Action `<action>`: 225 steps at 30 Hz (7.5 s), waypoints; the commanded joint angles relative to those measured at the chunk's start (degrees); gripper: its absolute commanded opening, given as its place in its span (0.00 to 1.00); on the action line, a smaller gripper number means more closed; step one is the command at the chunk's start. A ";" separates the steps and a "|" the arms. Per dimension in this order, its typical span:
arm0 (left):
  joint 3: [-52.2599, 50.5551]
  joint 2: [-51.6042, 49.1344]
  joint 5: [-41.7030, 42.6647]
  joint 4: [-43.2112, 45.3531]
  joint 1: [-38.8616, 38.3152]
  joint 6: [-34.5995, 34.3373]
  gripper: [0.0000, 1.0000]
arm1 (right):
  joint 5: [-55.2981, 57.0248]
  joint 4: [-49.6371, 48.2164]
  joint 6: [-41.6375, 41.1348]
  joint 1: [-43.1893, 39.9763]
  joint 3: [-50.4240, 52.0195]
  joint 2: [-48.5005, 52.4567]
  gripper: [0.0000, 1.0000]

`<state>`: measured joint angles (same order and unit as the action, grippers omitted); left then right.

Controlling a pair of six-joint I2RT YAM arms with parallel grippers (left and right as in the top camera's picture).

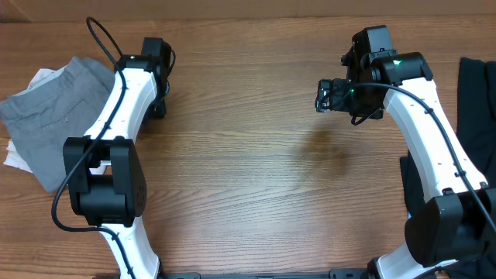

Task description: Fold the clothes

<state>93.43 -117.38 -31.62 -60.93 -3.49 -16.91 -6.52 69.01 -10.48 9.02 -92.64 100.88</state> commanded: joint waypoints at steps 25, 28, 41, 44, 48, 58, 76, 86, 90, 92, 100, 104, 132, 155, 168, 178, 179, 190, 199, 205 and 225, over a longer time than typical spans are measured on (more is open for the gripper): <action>14.40 0.09 -0.07 8.41 3.78 -1.42 0.04 | 0.68 0.15 0.07 -0.07 -1.07 -0.46 1.00; 14.29 -1.27 3.02 9.09 4.85 -3.43 0.04 | 0.66 0.17 0.04 -0.07 -1.07 -0.46 1.00; 14.34 -6.99 6.97 12.63 6.62 -1.11 0.52 | 0.63 1.01 0.02 -0.04 -1.07 -0.46 1.00; 15.58 -6.21 7.72 12.20 6.64 0.92 0.61 | 0.66 1.01 0.02 -0.07 -1.07 -0.46 1.00; 20.28 -4.39 8.20 7.58 6.88 1.29 0.91 | 0.66 0.98 0.02 -0.07 -1.07 -0.46 1.00; 24.28 -3.02 34.82 -11.23 6.84 4.96 0.21 | 0.66 0.98 0.04 -0.07 -1.07 -0.46 1.00; -0.81 -3.28 28.06 13.66 15.78 3.56 0.34 | 0.66 2.05 0.02 -0.04 -1.07 -0.46 1.00; 0.48 -3.23 31.69 11.56 17.44 8.57 0.47 | 0.66 1.44 0.02 -0.04 -1.07 -0.46 1.00; 3.58 -2.38 32.02 7.02 15.17 10.60 0.59 | 0.63 0.26 -0.02 -0.07 -1.07 -0.46 1.00; 5.73 -1.57 33.90 5.35 13.35 12.41 0.65 | 0.44 -1.90 -0.22 -0.07 -1.07 -0.44 1.00; 11.43 2.49 34.64 -4.76 3.41 14.60 1.00 | 0.46 -13.46 -0.15 -0.15 -1.07 -0.48 1.00; 12.17 2.89 34.64 -19.54 0.22 13.03 1.00 | 0.50 -9.01 -1.42 -0.48 -1.07 -0.68 1.00; -21.20 67.49 29.53 1.90 -4.15 5.42 1.00 | 11.87 -18.27 -9.77 -0.83 32.44 -52.22 1.00; -31.87 76.15 25.22 -3.78 -4.15 5.09 1.00 | 11.82 -6.93 -9.73 -0.83 40.79 -61.90 1.00; -31.87 76.15 25.22 -3.78 -4.15 5.09 1.00 | 11.89 -4.81 -8.55 -1.60 40.96 -65.94 1.00; -31.85 76.15 25.22 -3.78 -4.15 5.09 1.00 | 10.93 -16.26 -1.20 -4.17 50.49 -79.80 1.00; -31.85 76.15 25.22 -3.78 -4.15 5.09 1.00 | 10.40 -18.47 -1.25 -4.63 53.46 -82.34 1.00; -31.85 76.15 25.22 -3.78 -4.15 5.09 1.00 | 2.80 -47.78 -1.20 -7.65 79.10 -99.56 1.00; -31.85 76.15 25.20 -3.78 -4.15 5.09 1.00 | 3.26 -71.82 1.40 -7.80 92.15 -100.72 1.00; -31.85 76.15 25.22 -3.78 -4.15 5.09 1.00 | 3.85 -65.61 1.77 -7.80 92.19 -100.72 1.00; -31.85 76.15 25.22 -3.78 -4.15 5.09 1.00 | 4.02 -64.37 1.77 -7.80 92.15 -100.43 1.00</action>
<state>61.84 -41.17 -5.85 -64.77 -7.42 -10.85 -2.92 4.93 -8.99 1.48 -1.04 0.69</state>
